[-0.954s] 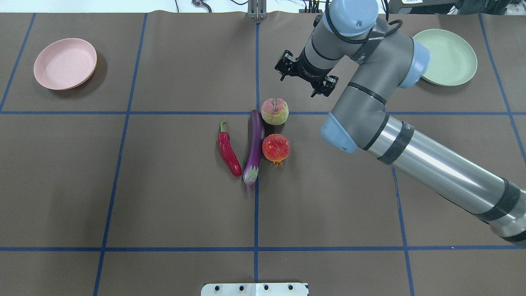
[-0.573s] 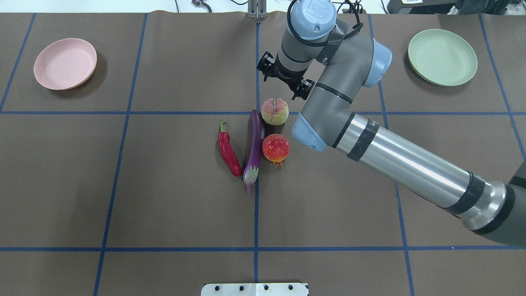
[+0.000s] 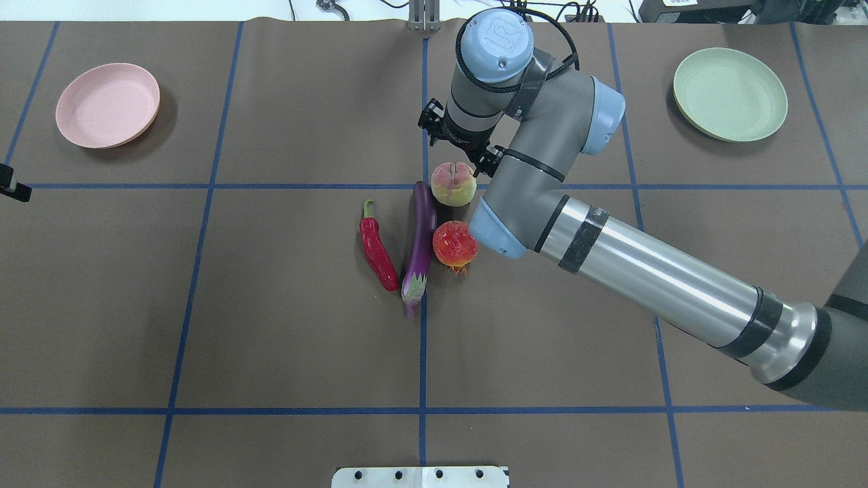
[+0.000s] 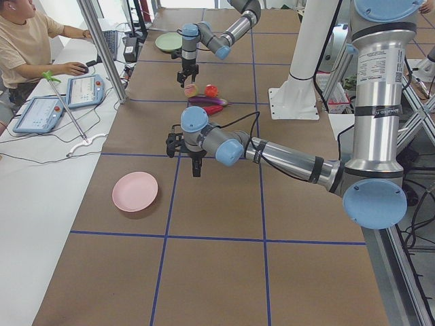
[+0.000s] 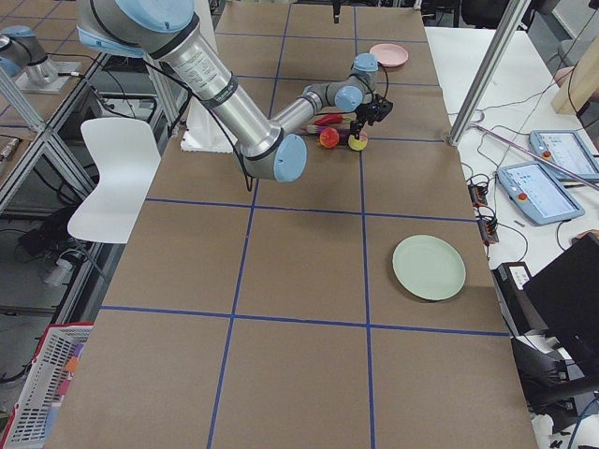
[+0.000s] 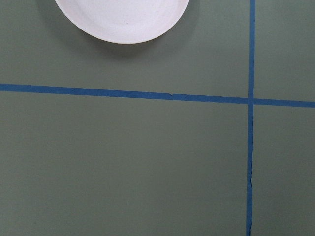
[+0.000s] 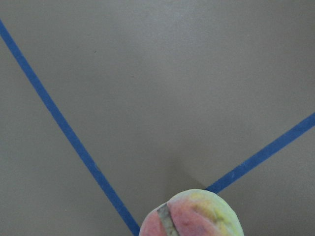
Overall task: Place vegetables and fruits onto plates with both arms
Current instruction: 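Move the right gripper over the peach, then lower the right gripper and grasp the peach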
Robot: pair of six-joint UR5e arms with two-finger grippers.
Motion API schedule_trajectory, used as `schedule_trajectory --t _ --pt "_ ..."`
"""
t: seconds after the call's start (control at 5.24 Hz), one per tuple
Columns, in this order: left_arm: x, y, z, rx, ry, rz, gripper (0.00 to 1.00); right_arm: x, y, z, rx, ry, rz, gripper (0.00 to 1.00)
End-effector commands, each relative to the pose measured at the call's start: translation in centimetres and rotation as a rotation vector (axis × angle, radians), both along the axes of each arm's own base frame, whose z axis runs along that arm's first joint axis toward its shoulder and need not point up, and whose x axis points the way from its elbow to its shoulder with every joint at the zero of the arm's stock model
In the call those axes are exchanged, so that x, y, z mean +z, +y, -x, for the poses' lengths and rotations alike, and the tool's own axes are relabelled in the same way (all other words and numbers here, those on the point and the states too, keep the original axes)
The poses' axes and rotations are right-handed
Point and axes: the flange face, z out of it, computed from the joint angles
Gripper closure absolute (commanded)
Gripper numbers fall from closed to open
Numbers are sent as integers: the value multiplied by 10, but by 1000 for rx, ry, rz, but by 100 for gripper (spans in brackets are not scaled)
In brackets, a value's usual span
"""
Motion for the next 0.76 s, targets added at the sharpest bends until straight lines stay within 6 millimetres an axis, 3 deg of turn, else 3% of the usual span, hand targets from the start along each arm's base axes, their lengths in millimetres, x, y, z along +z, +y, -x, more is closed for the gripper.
schedule_trajectory --t 0.0,0.57 --pt "-4 0 -1 0 2 -5 0 9 6 9 -4 10 26 4" --pt "-4 1 -1 0 3 -6 0 7 15 21 14 4 53 5"
